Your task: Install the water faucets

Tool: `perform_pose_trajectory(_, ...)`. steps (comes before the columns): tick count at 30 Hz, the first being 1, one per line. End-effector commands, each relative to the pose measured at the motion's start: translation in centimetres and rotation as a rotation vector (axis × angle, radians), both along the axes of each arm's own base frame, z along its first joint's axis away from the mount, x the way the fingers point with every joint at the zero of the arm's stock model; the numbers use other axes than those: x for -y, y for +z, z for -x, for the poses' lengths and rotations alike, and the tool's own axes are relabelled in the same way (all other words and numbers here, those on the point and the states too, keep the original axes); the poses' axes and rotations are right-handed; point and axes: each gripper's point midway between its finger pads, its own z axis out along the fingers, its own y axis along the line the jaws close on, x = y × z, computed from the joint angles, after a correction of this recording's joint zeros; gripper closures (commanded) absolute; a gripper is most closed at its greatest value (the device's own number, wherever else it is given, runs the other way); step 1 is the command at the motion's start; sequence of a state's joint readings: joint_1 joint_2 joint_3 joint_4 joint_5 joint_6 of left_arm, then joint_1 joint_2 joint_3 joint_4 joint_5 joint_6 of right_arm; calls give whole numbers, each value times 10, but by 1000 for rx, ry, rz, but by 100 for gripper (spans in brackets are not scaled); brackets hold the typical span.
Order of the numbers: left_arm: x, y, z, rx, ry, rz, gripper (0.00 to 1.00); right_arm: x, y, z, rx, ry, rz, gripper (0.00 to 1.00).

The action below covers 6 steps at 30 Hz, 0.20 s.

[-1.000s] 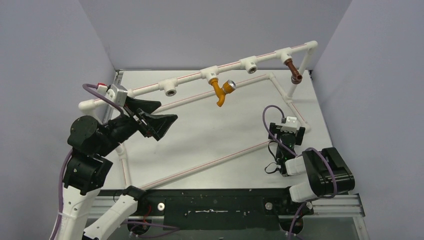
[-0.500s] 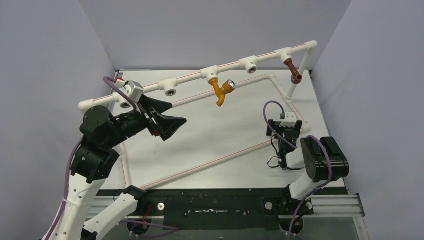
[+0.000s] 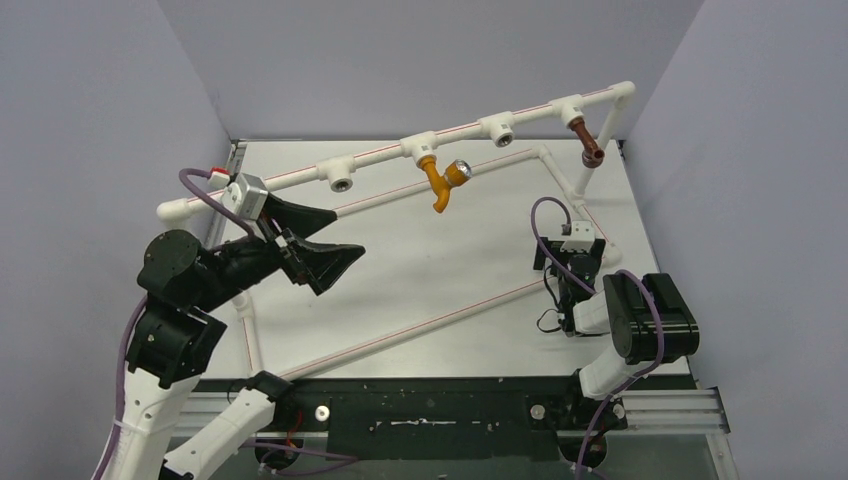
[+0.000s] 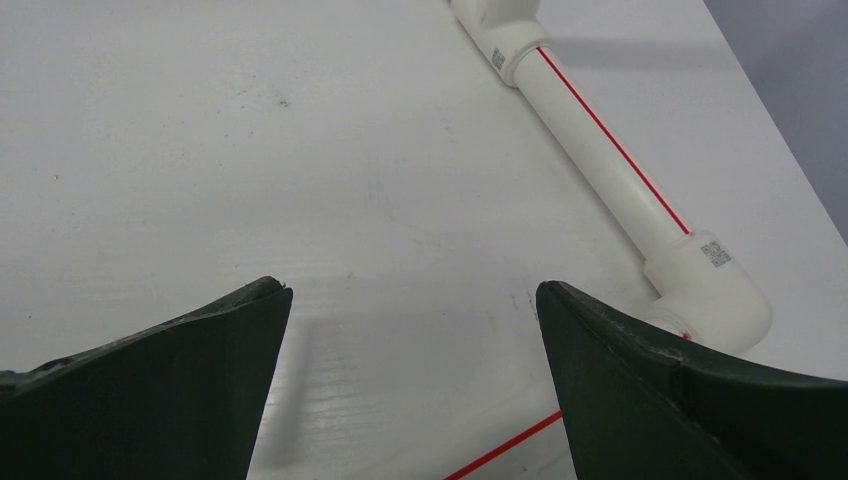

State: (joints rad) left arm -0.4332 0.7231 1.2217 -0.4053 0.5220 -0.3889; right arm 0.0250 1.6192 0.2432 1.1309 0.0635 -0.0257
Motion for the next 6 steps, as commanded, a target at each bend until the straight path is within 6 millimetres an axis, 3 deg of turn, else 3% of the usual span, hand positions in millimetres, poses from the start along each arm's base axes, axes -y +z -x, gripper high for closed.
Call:
perform_pose_trajectory(1,0,25,13,59,-34,34,6,-2,23,-16,85,13,-30,0)
perform_pose_trajectory(6,3,23,14,52,-59,27,6,-1,24,-16,88,18,-31,0)
